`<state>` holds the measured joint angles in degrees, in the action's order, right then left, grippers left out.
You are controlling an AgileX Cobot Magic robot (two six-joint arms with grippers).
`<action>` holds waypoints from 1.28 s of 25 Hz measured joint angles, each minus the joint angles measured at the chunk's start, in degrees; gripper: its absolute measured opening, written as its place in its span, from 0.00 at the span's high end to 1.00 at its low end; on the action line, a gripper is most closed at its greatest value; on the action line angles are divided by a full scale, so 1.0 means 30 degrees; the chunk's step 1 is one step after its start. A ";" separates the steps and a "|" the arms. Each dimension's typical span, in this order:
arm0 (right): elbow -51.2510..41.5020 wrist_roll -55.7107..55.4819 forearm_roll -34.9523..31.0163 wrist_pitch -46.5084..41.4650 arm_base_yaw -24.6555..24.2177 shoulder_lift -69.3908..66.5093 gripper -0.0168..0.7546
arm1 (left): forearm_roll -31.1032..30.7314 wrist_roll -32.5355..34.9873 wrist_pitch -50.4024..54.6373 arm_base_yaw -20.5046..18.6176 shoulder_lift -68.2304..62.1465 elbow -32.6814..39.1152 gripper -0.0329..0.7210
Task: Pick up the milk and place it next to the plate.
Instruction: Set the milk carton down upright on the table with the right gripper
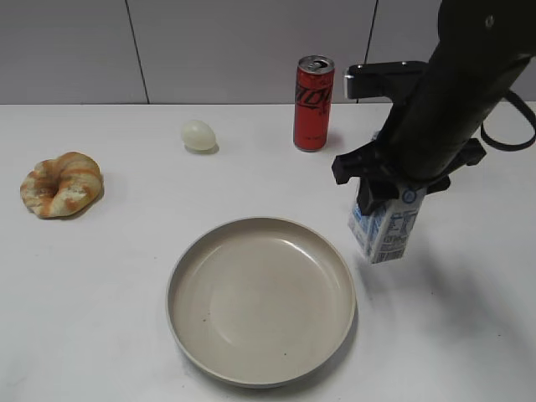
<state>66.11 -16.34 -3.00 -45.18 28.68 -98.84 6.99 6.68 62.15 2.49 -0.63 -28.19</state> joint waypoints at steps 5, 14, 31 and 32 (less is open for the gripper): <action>-0.1516 -0.0968 0.0760 0.2081 0.0026 0.0000 0.59 | 0.0000 0.0000 0.0000 0.0000 0.0000 0.0000 0.65; -0.2104 -0.1402 0.0624 0.3638 0.0026 -0.1378 0.59 | 0.0000 0.0000 0.0000 0.0000 0.0000 0.0000 0.65; -0.0576 -0.1157 0.0280 0.1583 0.0026 -0.1507 0.20 | 0.0000 0.0000 0.0000 0.0000 0.0000 0.0000 0.65; 0.0029 -0.0882 0.0470 0.0963 0.0026 -0.1194 0.19 | 0.0000 0.0000 0.0000 0.0000 0.0000 0.0000 0.65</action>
<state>66.20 -18.99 -1.59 -42.29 28.76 -102.42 6.99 6.68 62.15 2.49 -0.63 -28.19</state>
